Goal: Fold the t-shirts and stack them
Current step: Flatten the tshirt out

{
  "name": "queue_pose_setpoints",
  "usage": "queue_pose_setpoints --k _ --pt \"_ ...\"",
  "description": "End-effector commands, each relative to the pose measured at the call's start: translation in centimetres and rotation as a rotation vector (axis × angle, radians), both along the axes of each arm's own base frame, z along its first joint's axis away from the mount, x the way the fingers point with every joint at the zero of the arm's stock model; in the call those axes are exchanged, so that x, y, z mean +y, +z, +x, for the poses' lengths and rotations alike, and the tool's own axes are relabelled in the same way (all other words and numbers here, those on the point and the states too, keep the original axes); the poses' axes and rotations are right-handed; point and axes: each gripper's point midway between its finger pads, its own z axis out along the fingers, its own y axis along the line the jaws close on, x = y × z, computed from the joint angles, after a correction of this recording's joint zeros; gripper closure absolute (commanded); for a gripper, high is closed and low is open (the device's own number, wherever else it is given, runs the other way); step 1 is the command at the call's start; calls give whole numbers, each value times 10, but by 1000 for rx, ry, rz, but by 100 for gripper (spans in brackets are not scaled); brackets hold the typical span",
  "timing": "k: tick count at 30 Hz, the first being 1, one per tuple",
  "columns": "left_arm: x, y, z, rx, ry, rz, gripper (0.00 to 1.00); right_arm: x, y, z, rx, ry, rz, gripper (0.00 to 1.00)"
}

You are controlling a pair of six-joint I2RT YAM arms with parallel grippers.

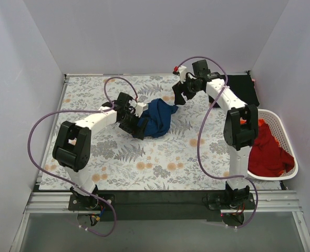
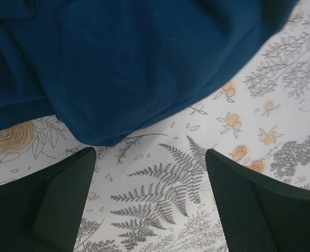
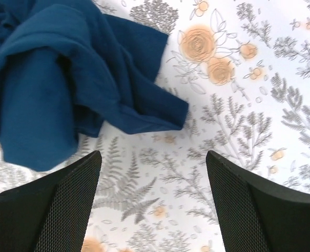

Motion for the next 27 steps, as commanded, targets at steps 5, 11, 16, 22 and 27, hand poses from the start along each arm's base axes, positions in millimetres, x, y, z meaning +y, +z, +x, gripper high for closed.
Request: queue_pose_setpoints --k 5,11,16,22,27 --pt "2 -25 19 -23 -2 64 15 4 -31 17 -46 151 -74 14" --pt "-2 -36 21 49 1 76 21 3 -57 8 -60 277 -111 15" --pt "-3 -34 24 59 21 81 42 10 -75 17 -71 301 -142 23" --pt "-3 -3 39 40 69 18 91 9 -69 31 -121 306 -160 74" --pt "-5 41 55 10 95 -66 100 6 -42 34 -173 306 -145 99"
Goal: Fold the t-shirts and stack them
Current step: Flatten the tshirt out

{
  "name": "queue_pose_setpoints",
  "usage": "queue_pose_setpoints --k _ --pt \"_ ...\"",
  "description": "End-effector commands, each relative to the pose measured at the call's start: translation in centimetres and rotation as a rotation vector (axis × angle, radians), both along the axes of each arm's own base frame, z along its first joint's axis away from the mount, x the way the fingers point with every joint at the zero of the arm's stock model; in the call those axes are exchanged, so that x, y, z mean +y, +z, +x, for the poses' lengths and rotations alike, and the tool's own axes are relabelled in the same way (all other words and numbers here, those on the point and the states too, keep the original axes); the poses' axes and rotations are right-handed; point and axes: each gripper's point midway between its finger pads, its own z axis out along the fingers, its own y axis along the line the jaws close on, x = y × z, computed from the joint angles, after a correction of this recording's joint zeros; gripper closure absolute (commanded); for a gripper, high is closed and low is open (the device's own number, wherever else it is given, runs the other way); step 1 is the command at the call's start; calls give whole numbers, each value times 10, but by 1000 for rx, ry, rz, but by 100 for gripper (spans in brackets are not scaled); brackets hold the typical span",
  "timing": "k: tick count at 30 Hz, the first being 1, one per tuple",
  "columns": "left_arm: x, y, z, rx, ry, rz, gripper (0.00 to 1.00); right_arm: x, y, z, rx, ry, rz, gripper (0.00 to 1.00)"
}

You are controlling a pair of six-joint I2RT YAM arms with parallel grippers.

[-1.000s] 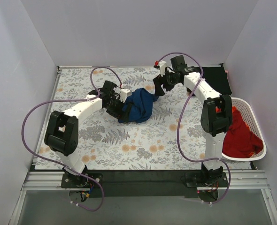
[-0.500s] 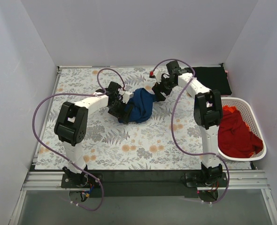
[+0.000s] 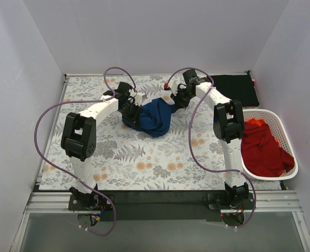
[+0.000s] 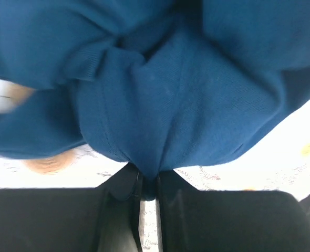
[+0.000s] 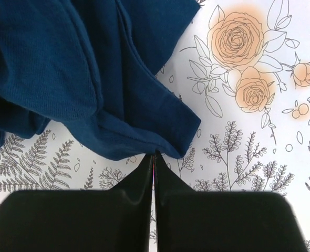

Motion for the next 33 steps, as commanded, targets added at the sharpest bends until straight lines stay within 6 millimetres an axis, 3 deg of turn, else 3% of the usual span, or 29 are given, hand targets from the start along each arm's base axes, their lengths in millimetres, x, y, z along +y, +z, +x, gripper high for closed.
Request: queue_pose_setpoints --k 1,5,6,7,9,10,11,13,14,15,16,17,18,20,21,23,24,25,26,27,28,29,30,31,32,33 --pt "1 59 15 -79 29 -91 100 -2 54 16 -118 7 53 99" --pt "17 91 31 -125 83 -116 100 -19 108 28 -206 -48 100 99" --pt "21 106 43 -166 97 -126 100 -30 117 36 -227 -78 106 99" --pt "32 113 53 -182 132 -124 100 -33 139 46 -268 -109 126 99" --pt "44 127 73 -229 179 -119 100 -42 164 62 -321 -162 144 99" --pt "48 152 90 -300 197 -134 100 -50 190 74 -381 -191 167 99" --pt "58 154 104 -314 227 -128 100 -54 203 81 -400 -236 182 99" --pt "69 176 128 -392 267 -112 100 -63 232 94 -477 -281 215 99" --pt "73 198 149 -464 287 -119 100 -65 243 96 -500 -309 229 99" --pt "78 210 159 -503 302 -118 100 -65 269 98 -573 -315 257 99" --pt "84 220 170 -542 325 -107 100 -68 281 99 -600 -330 269 99" --pt "88 257 181 -641 341 -122 100 -70 292 100 -629 -347 282 99" --pt "91 262 188 -668 353 -116 100 -73 314 95 -667 -368 308 99" --pt "104 293 199 -786 395 -107 100 -80 344 96 -754 -402 330 99" --pt "110 318 194 -849 410 -118 100 -87 364 90 -789 -423 347 99" --pt "118 348 189 -948 413 -142 100 -98 399 81 -873 -448 373 99" --pt "120 330 185 -923 391 -113 100 -106 401 79 -880 -463 369 99" --pt "122 353 169 -985 376 -114 100 -109 404 76 -889 -464 366 99" --pt "124 347 163 -975 367 -98 100 -113 403 72 -888 -465 359 99" --pt "124 325 155 -927 349 -75 100 -117 414 60 -907 -464 357 99" --pt "127 317 144 -911 321 -43 100 -118 384 58 -856 -452 317 99" --pt "131 324 126 -919 313 -35 100 -118 394 40 -871 -431 321 99" --pt "130 292 109 -836 281 -24 100 -117 379 32 -840 -414 306 99" --pt "135 285 98 -824 274 -9 100 -117 342 24 -765 -403 274 99" --pt "138 300 76 -862 280 -12 100 -117 346 5 -778 -373 267 99" --pt "139 291 63 -840 273 -19 100 -117 336 -5 -757 -366 254 99"
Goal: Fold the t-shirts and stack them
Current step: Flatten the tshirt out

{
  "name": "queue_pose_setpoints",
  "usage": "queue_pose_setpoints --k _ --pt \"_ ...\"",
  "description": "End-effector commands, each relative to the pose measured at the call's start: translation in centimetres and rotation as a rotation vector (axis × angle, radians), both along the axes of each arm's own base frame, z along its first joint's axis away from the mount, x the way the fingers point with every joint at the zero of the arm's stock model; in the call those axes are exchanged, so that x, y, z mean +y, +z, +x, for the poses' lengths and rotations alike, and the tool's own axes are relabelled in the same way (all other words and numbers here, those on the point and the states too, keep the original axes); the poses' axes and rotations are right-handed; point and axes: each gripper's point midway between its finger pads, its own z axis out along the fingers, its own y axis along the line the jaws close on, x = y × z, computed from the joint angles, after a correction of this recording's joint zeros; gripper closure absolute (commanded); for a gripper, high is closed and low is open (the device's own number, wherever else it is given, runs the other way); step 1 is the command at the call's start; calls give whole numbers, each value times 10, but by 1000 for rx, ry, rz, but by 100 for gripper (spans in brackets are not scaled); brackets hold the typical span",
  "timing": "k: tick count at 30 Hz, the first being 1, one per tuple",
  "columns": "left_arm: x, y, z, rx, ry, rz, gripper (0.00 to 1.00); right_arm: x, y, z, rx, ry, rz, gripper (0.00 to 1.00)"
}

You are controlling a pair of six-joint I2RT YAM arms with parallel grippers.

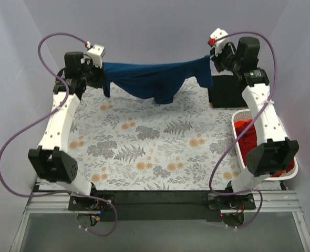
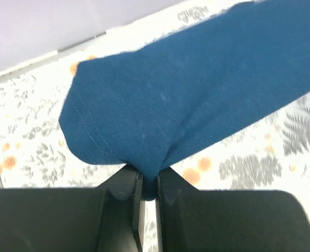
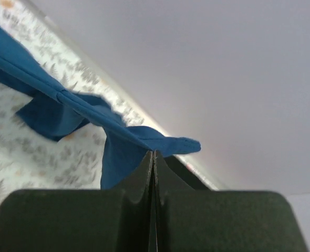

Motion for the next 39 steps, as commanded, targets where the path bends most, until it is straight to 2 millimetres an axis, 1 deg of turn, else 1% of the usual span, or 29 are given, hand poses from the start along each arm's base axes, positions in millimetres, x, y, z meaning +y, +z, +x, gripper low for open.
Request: queue_pose_setpoints --k 1,2,4,5,7,8,10,11,13,14,15,16,18,19,20,21,22,23,24,25,26,27,28,31,32,33,34,38,39 --pt "13 5 -61 -21 -33 40 100 -4 -20 -32 16 28 -53 99" --pt "10 11 -82 -38 -67 48 100 -9 -29 -47 32 24 -69 99" --pt "10 6 -98 -24 -61 33 100 -11 -27 -59 20 19 -78 99" --pt "10 -5 -104 6 -47 18 100 -16 -17 -64 -3 -6 -79 99" --pt "8 -3 -110 16 -43 -8 100 -20 -1 -66 -43 -32 -80 99" --pt "7 5 -108 6 -37 -22 100 -22 19 -66 -83 -43 -73 99" --pt "7 11 -98 4 -19 -37 100 -24 35 -63 -110 -63 -59 99" --pt "7 27 -91 -30 -13 -43 100 -25 51 -58 -144 -73 -53 99" --pt "8 29 -73 -28 3 -53 100 -25 67 -52 -171 -88 -37 99" --pt "11 44 -66 -64 22 -47 100 -25 65 -42 -165 -95 -39 99" --pt "12 46 -59 -73 32 -47 100 -26 83 -41 -203 -100 -31 99" --pt "12 38 -48 -48 36 -44 100 -27 85 -38 -204 -110 -24 99" --pt "12 33 -43 -18 29 -31 100 -20 71 -32 -157 -73 -41 99" --pt "11 20 -41 19 11 -14 100 -11 65 -35 -128 -21 -45 99" --pt "11 12 -43 40 2 -6 100 -7 41 -39 -37 12 -52 99" --pt "8 -9 -52 101 -23 -3 100 2 25 -47 24 59 -53 92" --pt "8 -12 -59 98 -41 12 99 15 -2 -55 99 128 -59 76" --pt "8 -21 -65 114 -47 14 98 23 -18 -64 146 157 -65 70" --pt "10 -28 -67 118 -38 21 94 41 -38 -79 209 209 -76 62" --pt "12 -46 -74 160 -29 29 93 49 -77 -90 301 234 -97 52" --pt "16 -51 -77 165 -10 41 93 58 -90 -101 329 261 -109 47" --pt "25 -57 -77 177 32 62 94 79 -111 -117 378 320 -137 44" --pt "29 -69 -80 206 48 71 94 87 -140 -129 442 343 -168 41" --pt "42 -85 -83 251 98 87 96 122 -183 -159 533 448 -232 39" --pt "45 -94 -85 277 112 93 96 139 -203 -171 580 496 -255 39" --pt "50 -102 -84 301 133 99 97 148 -211 -178 614 515 -257 39" --pt "56 -107 -84 317 161 114 97 156 -232 -185 677 534 -280 40" --pt "67 -129 -84 389 224 127 98 194 -270 -227 809 644 -331 44" --pt "66 -132 -85 407 233 118 98 205 -274 -240 824 675 -344 44"
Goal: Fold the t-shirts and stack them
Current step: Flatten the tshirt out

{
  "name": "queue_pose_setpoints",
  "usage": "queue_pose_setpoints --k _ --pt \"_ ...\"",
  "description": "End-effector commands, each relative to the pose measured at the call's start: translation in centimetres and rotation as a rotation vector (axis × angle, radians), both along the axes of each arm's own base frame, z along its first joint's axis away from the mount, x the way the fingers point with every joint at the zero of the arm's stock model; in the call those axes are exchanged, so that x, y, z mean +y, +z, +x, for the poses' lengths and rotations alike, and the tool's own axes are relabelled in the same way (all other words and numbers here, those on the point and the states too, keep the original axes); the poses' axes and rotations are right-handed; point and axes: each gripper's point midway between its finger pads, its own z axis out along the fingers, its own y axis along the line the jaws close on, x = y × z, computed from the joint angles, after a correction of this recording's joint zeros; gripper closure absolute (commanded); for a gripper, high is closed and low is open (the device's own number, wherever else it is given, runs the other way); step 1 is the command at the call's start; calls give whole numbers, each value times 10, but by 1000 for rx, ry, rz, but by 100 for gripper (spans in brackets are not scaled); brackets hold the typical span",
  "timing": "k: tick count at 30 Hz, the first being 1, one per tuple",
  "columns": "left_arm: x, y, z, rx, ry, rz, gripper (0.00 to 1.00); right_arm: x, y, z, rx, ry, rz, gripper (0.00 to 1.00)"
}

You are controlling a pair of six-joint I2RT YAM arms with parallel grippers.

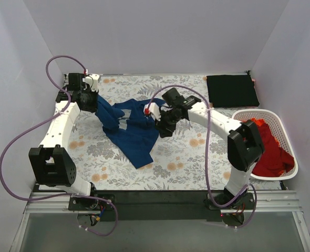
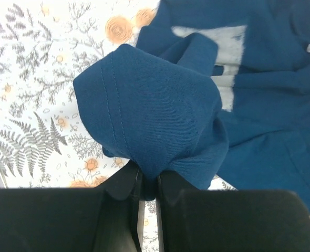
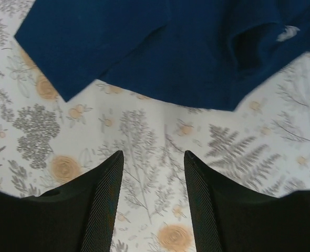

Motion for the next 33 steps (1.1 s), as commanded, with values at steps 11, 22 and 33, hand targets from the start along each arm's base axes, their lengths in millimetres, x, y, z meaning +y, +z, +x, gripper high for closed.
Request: queue_pose_setpoints --k 11,22,33 --pt "16 -26 -5 102 117 -52 94 53 -65 -105 292 70 -154 44" --pt "17 -29 -10 94 116 -57 93 60 -112 -106 235 -111 -305 39" --pt "20 -29 -16 92 122 -53 91 14 -160 -107 91 -166 -497 99"
